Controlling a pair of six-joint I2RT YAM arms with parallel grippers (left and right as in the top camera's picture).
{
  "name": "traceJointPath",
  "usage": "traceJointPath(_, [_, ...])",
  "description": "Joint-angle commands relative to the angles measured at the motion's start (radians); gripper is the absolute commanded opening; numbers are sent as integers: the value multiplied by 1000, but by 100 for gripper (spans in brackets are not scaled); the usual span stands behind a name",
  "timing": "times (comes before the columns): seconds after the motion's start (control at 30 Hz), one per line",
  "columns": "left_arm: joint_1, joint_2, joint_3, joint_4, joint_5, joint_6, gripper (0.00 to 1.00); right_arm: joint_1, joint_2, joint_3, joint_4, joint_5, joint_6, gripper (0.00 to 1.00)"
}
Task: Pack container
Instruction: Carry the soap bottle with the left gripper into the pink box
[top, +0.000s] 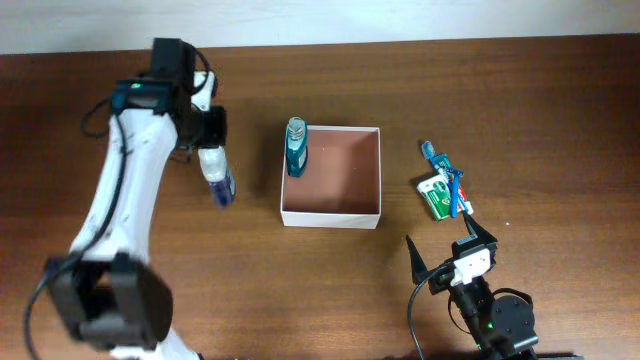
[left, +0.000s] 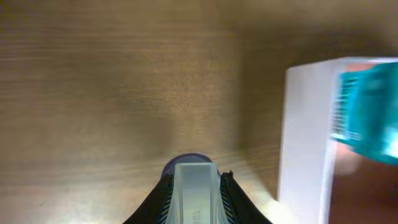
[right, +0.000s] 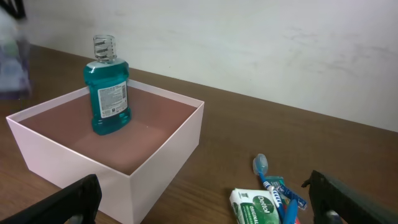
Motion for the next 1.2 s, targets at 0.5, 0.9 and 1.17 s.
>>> traceJointPath(0.5, [-566, -418, -164, 163, -398, -242, 10, -8, -3, -5, -6, -3, -3, 99])
traceJointPath(0.9, [-657, -418, -513, 585, -552, -361, 9, -8, -3, -5, -6, -3, -3, 99])
traceJointPath(1.17, [-622, -394, -542, 617, -565, -359, 9, -8, -3, -5, -6, -2, -3, 99])
